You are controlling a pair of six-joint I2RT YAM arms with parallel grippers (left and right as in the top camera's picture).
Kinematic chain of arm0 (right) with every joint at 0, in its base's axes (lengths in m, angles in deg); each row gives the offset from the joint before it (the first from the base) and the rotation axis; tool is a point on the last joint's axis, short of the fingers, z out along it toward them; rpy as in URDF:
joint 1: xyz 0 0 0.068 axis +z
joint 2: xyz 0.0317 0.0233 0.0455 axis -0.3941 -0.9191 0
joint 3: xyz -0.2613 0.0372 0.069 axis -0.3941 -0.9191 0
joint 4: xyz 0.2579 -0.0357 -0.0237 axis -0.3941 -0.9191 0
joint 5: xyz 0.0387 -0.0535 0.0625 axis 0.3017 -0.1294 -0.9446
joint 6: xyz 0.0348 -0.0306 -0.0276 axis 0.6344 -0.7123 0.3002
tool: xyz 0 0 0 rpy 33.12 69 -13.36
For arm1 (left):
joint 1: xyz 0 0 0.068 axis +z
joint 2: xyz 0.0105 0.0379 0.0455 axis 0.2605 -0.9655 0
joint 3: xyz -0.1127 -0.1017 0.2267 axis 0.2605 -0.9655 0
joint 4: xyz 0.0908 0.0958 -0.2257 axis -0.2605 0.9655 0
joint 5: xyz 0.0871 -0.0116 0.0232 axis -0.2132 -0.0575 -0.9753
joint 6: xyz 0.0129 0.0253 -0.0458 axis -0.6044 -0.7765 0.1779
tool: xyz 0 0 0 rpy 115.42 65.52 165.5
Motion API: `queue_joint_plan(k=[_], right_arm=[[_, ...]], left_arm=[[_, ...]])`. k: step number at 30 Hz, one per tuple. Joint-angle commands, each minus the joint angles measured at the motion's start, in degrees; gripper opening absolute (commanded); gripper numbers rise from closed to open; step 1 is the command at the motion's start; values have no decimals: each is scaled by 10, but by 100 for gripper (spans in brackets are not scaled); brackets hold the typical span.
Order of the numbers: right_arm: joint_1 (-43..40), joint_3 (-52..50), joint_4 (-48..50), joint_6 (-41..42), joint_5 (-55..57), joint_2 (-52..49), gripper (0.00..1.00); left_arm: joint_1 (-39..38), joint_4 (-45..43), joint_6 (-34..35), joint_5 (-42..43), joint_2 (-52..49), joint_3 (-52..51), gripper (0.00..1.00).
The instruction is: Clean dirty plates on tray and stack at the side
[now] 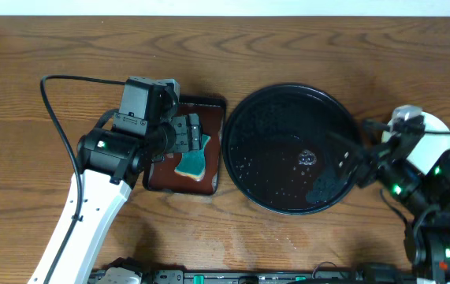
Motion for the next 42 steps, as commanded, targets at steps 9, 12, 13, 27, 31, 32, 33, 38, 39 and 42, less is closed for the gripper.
queue_joint_plan(k=[9, 12, 13, 27, 31, 32, 33, 38, 39, 42], right_arm=[[36, -2, -58, -33, 38, 28, 99], [37, -31, -48, -52, 120, 62, 99], [38, -48, -37, -52, 151, 81, 99], [40, -347, 58, -61, 231, 400, 99], [45, -388, 100, -68, 231, 392, 99], [45, -400, 111, -67, 231, 398, 99], [45, -415, 136, -65, 230, 397, 99], [47, -461, 223, -64, 232, 397, 99], [47, -460, 219, -64, 232, 397, 99], [47, -460, 219, -64, 231, 397, 99]], left_arm=[[1, 0, -6, 3, -3, 5, 85], [1, 0, -6, 3, -3, 5, 85], [1, 0, -6, 3, -3, 5, 85], [1, 0, -6, 3, -3, 5, 85], [1, 0, -6, 3, -3, 5, 85], [1, 0, -6, 3, -3, 5, 85], [1, 0, -6, 3, -3, 5, 85], [1, 0, -6, 3, -3, 5, 85], [1, 0, -6, 3, -3, 5, 85], [1, 0, -6, 3, -3, 5, 85]])
